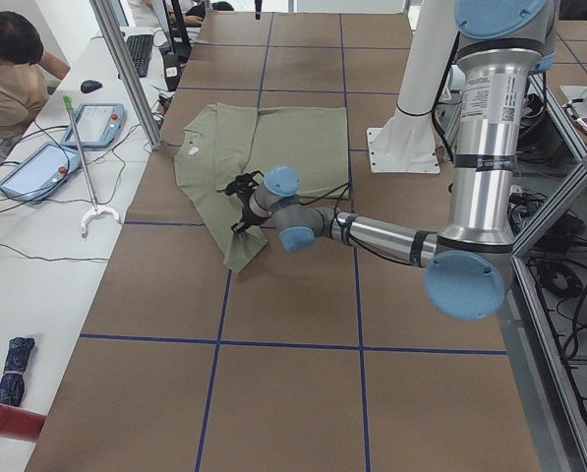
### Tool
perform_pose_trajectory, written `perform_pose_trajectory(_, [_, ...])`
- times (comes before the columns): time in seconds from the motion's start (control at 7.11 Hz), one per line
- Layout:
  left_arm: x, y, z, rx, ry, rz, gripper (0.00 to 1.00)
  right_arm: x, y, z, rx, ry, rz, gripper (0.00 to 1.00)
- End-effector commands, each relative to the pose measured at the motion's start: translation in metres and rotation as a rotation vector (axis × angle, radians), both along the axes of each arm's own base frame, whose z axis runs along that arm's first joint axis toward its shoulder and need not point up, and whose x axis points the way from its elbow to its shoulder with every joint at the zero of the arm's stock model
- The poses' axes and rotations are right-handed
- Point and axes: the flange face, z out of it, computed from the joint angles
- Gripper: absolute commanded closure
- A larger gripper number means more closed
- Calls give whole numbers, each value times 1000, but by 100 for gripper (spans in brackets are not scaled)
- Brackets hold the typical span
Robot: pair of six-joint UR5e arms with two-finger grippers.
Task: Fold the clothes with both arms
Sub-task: 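Lift the other sleeve with the left gripper and fold it across the chest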
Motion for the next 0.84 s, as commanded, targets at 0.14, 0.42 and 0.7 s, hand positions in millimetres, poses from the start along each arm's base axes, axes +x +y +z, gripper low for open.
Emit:
perform_pose_trajectory(0.14, [62, -91, -206, -173, 137, -128, 100, 9, 10, 24, -6, 21, -19, 0])
perform_pose_trajectory(0.42, [142, -114, -310, -309, 295, -170, 100, 11, 10, 24, -8, 21, -16, 0])
perform_pose_trajectory(0.7, [253, -102, -392, -358, 349, -216, 100, 12, 10, 25, -9, 21, -15, 0])
